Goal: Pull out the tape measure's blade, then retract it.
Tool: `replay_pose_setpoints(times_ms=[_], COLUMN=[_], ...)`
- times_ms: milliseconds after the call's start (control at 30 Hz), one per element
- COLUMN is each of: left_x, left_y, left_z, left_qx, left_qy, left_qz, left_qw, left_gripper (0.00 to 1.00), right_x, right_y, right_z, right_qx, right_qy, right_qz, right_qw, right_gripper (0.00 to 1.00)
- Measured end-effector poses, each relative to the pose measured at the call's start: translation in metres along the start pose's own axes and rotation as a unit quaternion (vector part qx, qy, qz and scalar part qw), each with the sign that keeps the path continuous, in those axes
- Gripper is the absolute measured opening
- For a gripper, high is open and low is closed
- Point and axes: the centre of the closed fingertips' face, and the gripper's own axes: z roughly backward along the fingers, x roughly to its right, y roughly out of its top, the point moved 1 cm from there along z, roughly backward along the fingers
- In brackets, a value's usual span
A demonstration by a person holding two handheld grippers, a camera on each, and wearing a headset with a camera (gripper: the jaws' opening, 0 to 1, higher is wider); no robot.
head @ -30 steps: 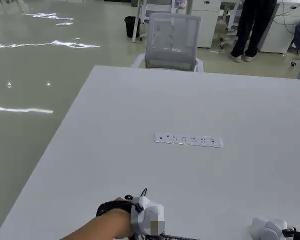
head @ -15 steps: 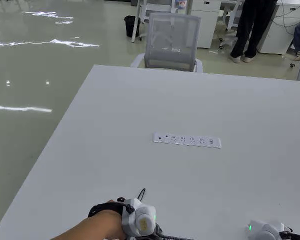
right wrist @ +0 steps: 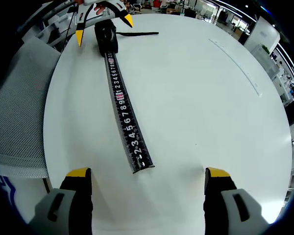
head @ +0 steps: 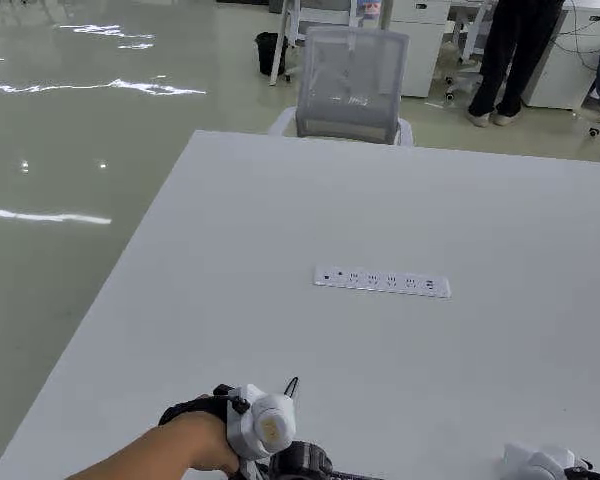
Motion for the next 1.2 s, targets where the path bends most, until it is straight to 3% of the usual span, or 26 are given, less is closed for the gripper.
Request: replay_pose_setpoints(times_ms=[200,333,400,500,633,767,900,1033,1133,1200], left_x=[-0.006,-0.013,-0.016,-0.018,-0.02,-0.022,-0.021,-0.015,-0.01,-0.008], left_y=[-0.005,-0.005,-0.006,-0.01,-0.004,-0.013,-0.025,-0.037,-0.046,-0.051], left_z=[0.007,0.014,0.018,0.023,0.034,0.043,0.051,0.056,0.061,0.063], left_qx=[0.02,0.054,0.072,0.081,0.133,0.151,0.168,0.178,0.191,0.195], left_qy=[0.011,0.029,0.04,0.062,0.081,0.094,0.105,0.114,0.122,0.126], left_qz=[0.022,0.059,0.065,0.067,0.095,0.119,0.139,0.155,0.179,0.186], left_qw=[0.9995,0.9964,0.9944,0.9925,0.9831,0.977,0.9702,0.965,0.9575,0.9545], left_gripper=[0.99,0.99,0.99,0.99,0.99,0.99,0.99,0.99,0.99,0.99], right_x=[0.001,0.004,0.006,0.006,0.005,0.006,0.006,-0.003,-0.011,-0.014], right_y=[0.0,0.002,0.002,0.007,0.012,0.012,0.011,0.007,0.007,0.006], right_z=[0.004,0.007,0.01,0.013,0.016,0.022,0.028,0.032,0.035,0.036], right_qx=[0.004,0.024,0.031,0.056,0.08,0.096,0.127,0.133,0.144,0.148], right_qy=[-0.006,-0.011,-0.021,-0.028,-0.038,-0.051,-0.063,-0.072,-0.078,-0.082], right_qz=[-0.009,-0.035,-0.048,-0.071,-0.092,-0.109,-0.148,-0.158,-0.161,-0.164], right_qw=[0.9999,0.999,0.9982,0.9955,0.9919,0.9882,0.9788,0.9758,0.9732,0.9719], right_gripper=[1.0,1.0,1.0,1.0,1.0,1.0,1.0,1.0,1.0,1.0])
